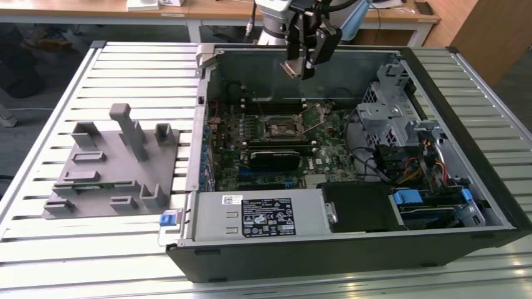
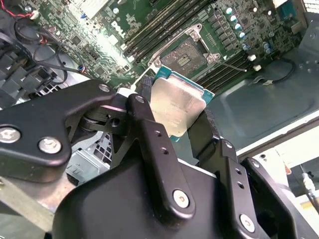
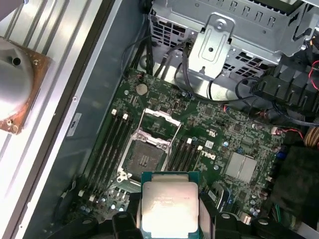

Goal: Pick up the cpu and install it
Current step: 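Place the cpu into insertion slot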

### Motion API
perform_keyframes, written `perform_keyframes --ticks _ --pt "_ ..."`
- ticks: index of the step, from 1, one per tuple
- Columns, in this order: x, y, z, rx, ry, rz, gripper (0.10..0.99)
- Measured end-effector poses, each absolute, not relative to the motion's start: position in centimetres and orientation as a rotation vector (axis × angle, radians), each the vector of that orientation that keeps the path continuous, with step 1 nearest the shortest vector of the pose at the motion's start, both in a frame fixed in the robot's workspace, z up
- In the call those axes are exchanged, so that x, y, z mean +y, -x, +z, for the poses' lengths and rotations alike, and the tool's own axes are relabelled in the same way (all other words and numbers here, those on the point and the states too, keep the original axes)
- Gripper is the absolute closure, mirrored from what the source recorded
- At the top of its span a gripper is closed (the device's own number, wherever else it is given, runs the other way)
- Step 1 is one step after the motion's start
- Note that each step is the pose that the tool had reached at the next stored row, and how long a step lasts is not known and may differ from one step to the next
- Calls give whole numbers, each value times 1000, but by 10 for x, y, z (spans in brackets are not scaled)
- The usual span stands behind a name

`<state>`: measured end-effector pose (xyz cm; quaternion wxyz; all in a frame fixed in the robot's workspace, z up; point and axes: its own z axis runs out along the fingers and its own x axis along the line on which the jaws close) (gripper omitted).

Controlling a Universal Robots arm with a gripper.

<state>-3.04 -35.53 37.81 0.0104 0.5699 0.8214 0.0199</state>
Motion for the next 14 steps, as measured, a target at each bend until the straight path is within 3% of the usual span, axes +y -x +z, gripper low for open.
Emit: perform_keyframes --ticks 14 --pt "-355 30 378 2485 -1882 59 545"
